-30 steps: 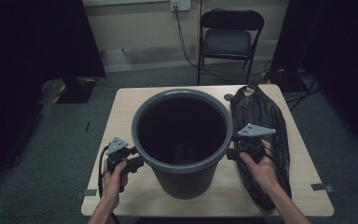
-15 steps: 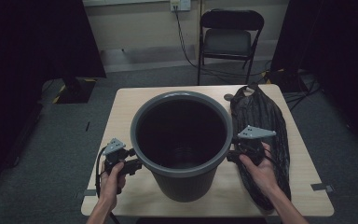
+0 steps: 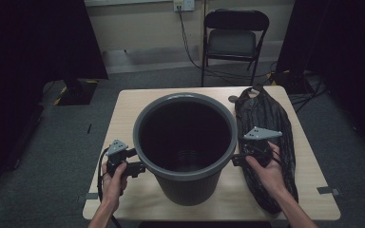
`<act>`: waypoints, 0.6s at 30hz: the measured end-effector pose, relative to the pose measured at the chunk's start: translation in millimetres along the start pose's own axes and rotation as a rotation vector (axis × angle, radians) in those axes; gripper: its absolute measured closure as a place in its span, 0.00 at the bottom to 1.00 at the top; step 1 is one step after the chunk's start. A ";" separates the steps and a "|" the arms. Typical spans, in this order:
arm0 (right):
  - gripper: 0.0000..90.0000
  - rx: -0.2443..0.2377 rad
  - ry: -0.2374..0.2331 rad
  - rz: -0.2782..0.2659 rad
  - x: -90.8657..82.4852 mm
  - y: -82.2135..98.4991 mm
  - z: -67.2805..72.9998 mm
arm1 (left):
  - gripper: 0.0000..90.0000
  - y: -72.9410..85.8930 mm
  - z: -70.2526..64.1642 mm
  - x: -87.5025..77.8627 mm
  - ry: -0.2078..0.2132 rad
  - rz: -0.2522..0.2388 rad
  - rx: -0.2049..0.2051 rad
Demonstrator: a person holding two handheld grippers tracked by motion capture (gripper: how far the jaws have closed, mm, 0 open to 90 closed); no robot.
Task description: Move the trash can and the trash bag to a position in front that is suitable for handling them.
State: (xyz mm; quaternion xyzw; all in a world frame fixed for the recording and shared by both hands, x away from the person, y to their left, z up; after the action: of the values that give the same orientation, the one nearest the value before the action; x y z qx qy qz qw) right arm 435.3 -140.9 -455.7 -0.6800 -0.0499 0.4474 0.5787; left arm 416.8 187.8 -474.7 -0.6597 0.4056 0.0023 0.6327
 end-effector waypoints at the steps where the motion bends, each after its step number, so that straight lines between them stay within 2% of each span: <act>1: 0.25 0.000 0.000 0.000 0.0 0.0 0.0 | 0.18 0.0 0.0 0.0 0.000 0.000 0.000; 2: 0.25 -0.009 0.026 0.024 -3.6 9.6 -11.0 | 0.19 1.9 2.5 -0.2 0.006 0.019 0.007; 4: 0.25 -0.003 0.046 0.043 -8.2 21.1 -24.3 | 0.18 2.1 4.5 -1.2 -0.006 0.031 0.017; 5: 0.25 -0.003 0.046 0.043 -8.2 21.1 -24.3 | 0.19 2.1 4.5 -1.2 -0.006 0.031 0.017; 6: 0.25 0.003 0.067 0.061 -13.4 33.4 -38.5 | 0.19 0.1 5.1 -3.9 0.020 0.027 0.010; 7: 0.26 0.014 0.065 0.065 -15.6 39.6 -45.3 | 0.19 -1.8 5.6 -5.9 0.036 0.015 0.009; 9: 0.29 0.036 0.085 0.088 -19.0 53.5 -59.8 | 0.20 -3.7 6.2 -7.7 0.044 0.006 0.002; 10: 0.30 0.053 0.091 0.095 -20.0 60.1 -65.8 | 0.22 -5.9 9.4 -10.4 0.039 0.015 0.001; 11: 0.30 0.053 0.091 0.095 -20.0 60.1 -65.8 | 0.28 -5.9 9.4 -10.4 0.039 0.015 0.001; 12: 0.32 0.076 0.100 0.125 -20.3 75.3 -75.2 | 0.36 -6.7 11.8 -13.4 0.036 0.037 0.011; 13: 0.32 0.076 0.100 0.125 -20.3 75.3 -75.2 | 0.37 -6.7 11.8 -13.4 0.036 0.037 0.011; 14: 0.33 0.084 0.102 0.146 -18.9 85.5 -77.9 | 0.40 -9.3 11.6 -18.6 0.048 0.034 0.030; 15: 0.33 0.084 0.102 0.146 -18.9 85.5 -77.9 | 0.47 -9.3 11.6 -18.6 0.048 0.034 0.030; 16: 0.34 0.095 0.093 0.155 -17.7 90.5 -77.4 | 0.47 -12.2 8.0 -22.6 0.086 0.021 0.039; 17: 0.34 0.098 0.083 0.166 -15.6 95.9 -75.4 | 0.50 -14.2 6.1 -25.4 0.102 0.016 0.044; 18: 0.34 0.097 0.081 0.174 -14.0 98.9 -74.0 | 0.50 -18.2 4.9 -29.6 0.091 0.006 0.062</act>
State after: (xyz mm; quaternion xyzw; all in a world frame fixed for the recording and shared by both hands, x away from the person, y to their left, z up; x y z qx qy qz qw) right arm 431.7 -236.2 -535.4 -0.6705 0.0543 0.4700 0.5714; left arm 409.2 205.3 -445.2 -0.6381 0.4358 -0.0383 0.6336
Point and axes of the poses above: each handheld gripper's, and its own axes: x roughly forward along the jaws, y roughly out of its underside, z roughly to its left, the point moved 9 cm from there along x, roughly forward along the jaws, and after that the axes turned 2 degrees about -y, right-handed, at the moved point
